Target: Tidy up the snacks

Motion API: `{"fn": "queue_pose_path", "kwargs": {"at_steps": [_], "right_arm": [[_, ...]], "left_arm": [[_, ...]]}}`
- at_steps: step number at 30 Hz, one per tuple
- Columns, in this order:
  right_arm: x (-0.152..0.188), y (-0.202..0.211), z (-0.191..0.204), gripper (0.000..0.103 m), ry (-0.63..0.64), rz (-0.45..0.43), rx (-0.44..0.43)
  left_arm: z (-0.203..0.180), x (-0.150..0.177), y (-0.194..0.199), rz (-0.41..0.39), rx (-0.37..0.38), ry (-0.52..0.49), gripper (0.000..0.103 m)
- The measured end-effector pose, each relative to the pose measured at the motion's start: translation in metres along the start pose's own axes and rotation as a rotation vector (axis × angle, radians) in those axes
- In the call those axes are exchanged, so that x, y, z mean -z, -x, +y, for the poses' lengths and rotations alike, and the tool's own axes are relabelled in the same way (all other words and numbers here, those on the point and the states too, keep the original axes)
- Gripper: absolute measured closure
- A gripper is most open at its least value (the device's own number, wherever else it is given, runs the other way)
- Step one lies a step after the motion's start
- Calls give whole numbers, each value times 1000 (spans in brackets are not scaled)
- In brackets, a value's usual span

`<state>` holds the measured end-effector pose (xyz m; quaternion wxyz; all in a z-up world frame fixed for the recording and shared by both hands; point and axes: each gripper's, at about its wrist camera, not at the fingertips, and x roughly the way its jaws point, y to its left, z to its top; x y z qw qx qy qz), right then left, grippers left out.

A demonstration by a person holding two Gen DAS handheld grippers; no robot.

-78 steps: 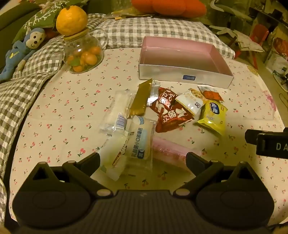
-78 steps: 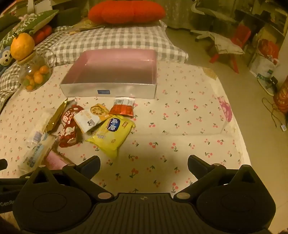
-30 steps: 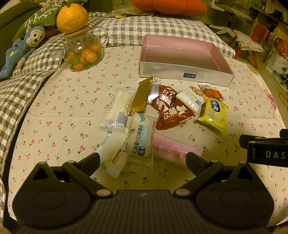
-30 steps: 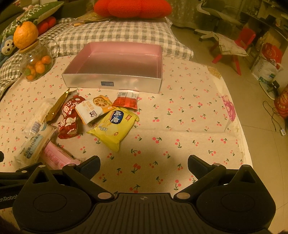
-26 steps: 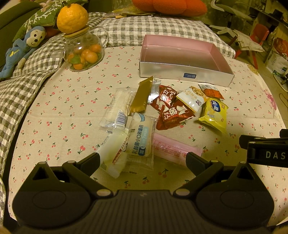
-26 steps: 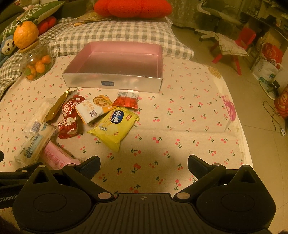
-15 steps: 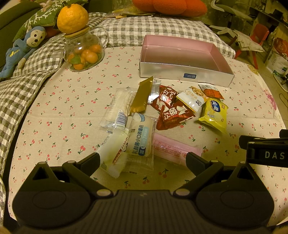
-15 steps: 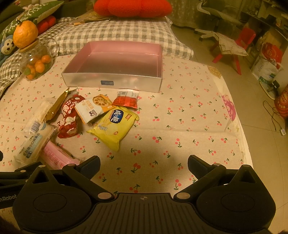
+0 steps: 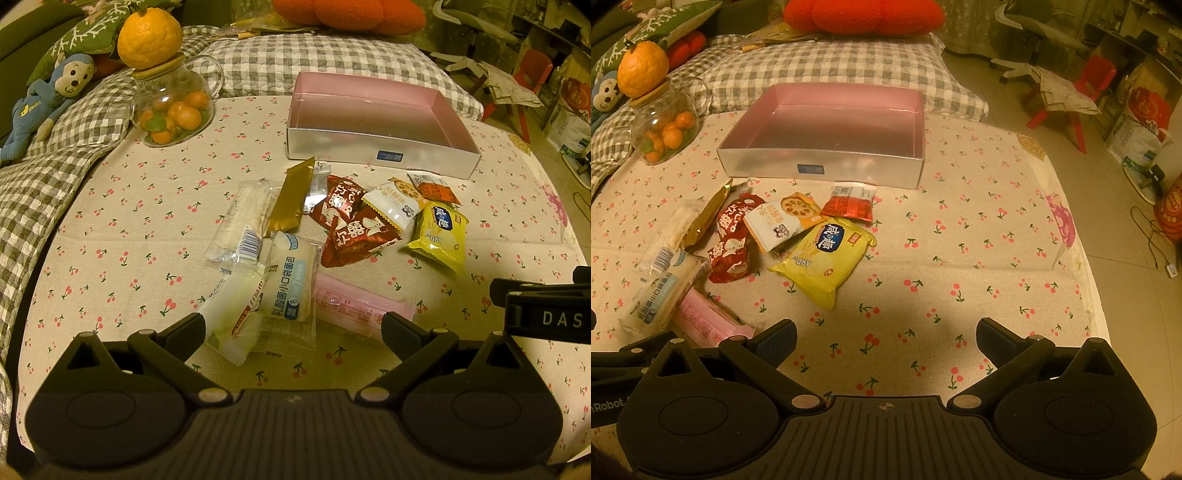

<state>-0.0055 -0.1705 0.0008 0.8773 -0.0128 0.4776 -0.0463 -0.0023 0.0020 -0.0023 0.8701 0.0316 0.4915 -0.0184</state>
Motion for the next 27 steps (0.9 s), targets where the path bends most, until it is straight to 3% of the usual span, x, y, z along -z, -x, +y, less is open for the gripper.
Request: {"fn": "queue_pose_path", "kwargs": {"at_steps": [27], "right_arm": [[0,-4,-2,0,10,8,13]], "left_arm": [[6,-5,2,-5,-2,7,1]]}}
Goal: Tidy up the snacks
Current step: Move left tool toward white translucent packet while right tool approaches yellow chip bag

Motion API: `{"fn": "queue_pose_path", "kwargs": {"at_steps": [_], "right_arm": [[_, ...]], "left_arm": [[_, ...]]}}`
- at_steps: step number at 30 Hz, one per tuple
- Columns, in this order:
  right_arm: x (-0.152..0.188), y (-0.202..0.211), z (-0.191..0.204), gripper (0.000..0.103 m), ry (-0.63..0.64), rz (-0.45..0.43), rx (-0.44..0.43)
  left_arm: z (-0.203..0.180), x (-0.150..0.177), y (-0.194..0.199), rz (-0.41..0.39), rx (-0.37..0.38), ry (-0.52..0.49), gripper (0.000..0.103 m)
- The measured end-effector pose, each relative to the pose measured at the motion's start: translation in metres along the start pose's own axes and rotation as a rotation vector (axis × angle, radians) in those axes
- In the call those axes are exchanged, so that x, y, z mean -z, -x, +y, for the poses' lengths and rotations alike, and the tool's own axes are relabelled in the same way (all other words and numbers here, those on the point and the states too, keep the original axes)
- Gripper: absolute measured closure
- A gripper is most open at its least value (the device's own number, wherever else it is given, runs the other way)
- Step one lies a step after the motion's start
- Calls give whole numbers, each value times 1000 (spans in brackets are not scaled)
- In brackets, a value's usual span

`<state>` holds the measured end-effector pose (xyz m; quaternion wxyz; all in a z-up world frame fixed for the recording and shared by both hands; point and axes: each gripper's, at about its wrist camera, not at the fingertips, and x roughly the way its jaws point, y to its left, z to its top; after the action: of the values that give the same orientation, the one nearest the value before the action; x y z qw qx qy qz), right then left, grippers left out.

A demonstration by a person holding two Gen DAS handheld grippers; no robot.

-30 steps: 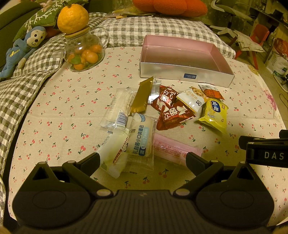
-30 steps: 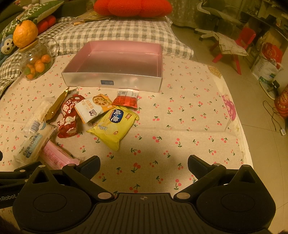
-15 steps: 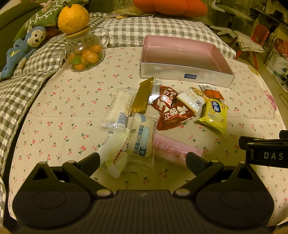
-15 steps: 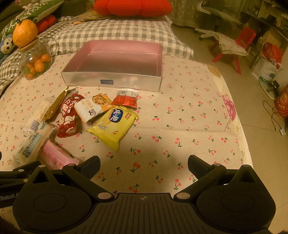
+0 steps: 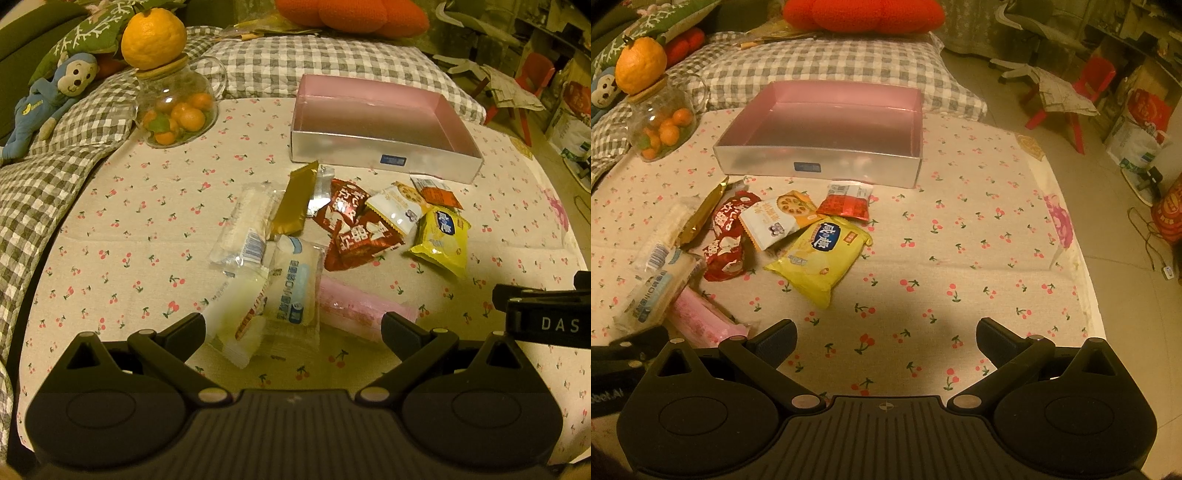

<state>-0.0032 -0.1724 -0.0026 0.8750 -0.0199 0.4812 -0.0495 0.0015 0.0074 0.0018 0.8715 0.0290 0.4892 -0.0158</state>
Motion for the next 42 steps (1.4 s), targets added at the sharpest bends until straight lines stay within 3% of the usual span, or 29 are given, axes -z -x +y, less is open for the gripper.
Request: {"fn": "queue_pose_path", "kwargs": {"at_steps": [16,24,29,34,42], "right_arm": [[-20,-12,-4,0,-10,170,-173],[-31,-35,3,0,38,263,-206],[-38,-45,4,0,31,263,-212],[-46,-49,2,0,16,203,-208],[-63,-73,-23,0,-207,194,-245]], "left_arm": [[14,-32,3,-66,-60,-74,0],[23,-48,-10,-22,0,-122,0],[34,-54,-30,19,41,-76,1],[51,-61,-47,58,103,18,3],[66,-78,-71,59,186,119,24]]}}
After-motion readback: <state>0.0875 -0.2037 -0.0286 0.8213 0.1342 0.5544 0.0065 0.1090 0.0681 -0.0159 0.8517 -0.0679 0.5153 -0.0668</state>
